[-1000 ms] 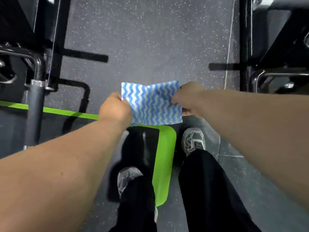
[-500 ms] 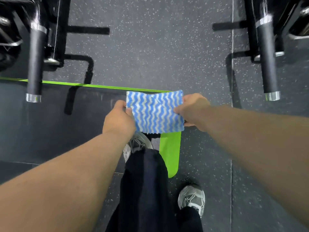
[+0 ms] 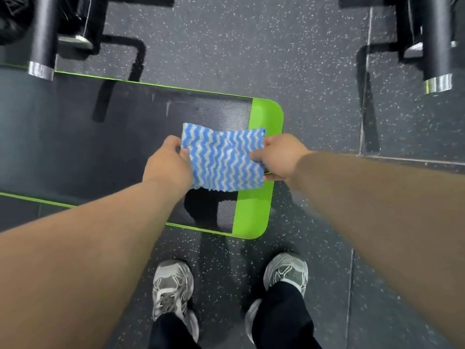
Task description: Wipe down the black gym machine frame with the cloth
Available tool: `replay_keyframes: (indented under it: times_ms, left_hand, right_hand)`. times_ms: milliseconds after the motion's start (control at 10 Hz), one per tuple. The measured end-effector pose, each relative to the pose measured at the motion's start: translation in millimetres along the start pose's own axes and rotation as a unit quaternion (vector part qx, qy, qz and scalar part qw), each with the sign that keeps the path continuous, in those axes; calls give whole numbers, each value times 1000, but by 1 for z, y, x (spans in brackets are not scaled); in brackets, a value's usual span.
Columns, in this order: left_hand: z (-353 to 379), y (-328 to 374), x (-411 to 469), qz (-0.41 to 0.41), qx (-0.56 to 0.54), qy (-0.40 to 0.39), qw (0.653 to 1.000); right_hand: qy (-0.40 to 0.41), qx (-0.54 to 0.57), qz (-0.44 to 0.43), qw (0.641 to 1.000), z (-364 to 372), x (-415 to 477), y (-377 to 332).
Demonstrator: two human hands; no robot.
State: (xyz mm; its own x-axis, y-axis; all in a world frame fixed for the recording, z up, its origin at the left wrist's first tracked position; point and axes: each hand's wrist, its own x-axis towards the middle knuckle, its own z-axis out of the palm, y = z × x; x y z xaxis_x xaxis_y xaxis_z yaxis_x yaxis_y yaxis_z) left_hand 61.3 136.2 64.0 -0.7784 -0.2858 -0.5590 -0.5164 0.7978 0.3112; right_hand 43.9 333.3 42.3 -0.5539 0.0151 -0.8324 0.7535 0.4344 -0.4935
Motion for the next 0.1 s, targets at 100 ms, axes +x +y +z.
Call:
replay_keyframes:
  times_ms: [100]
  left_hand:
    - [2,-7,12,-6,-8,8,1000]
  right_hand:
    - [34,-6,-3,999,10,-3,-3]
